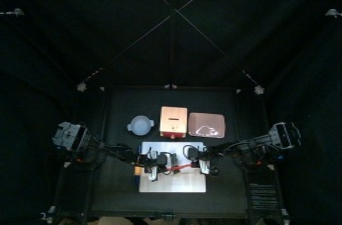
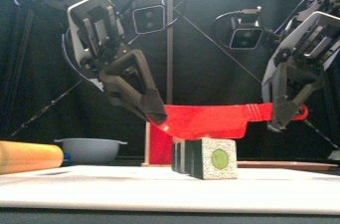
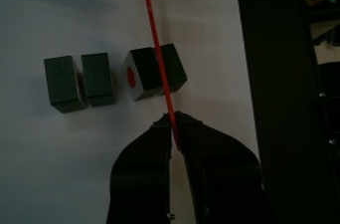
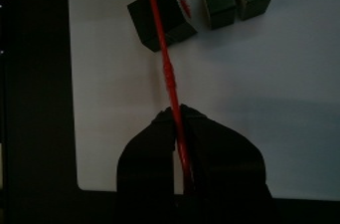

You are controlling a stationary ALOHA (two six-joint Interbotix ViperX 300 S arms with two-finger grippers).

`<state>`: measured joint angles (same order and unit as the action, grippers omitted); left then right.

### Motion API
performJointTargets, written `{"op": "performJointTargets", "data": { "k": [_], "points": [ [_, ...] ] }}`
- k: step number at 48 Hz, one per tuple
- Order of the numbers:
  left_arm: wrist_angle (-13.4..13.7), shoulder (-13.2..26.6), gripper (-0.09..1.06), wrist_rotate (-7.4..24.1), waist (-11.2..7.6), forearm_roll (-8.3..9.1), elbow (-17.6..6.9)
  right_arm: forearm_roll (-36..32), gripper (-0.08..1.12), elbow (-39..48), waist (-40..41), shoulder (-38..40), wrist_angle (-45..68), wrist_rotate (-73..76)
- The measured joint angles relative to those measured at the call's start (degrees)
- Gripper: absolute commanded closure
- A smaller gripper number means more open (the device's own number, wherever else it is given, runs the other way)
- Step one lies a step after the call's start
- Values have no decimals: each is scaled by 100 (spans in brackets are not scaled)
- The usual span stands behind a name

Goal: Place sushi on board then cut the sushi with the knife then place the pieces on the plate
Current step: Cut the sushi into 4 pieces

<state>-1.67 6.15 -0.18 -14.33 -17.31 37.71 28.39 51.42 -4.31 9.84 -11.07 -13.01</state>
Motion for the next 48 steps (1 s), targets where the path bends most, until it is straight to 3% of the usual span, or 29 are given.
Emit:
{"op": "performJointTargets", "data": {
  "k": [48],
  "points": [
    [0,105,50,0,-18,-79,-35,-149,90,-114,0,-193,26,0]
  ]
}}
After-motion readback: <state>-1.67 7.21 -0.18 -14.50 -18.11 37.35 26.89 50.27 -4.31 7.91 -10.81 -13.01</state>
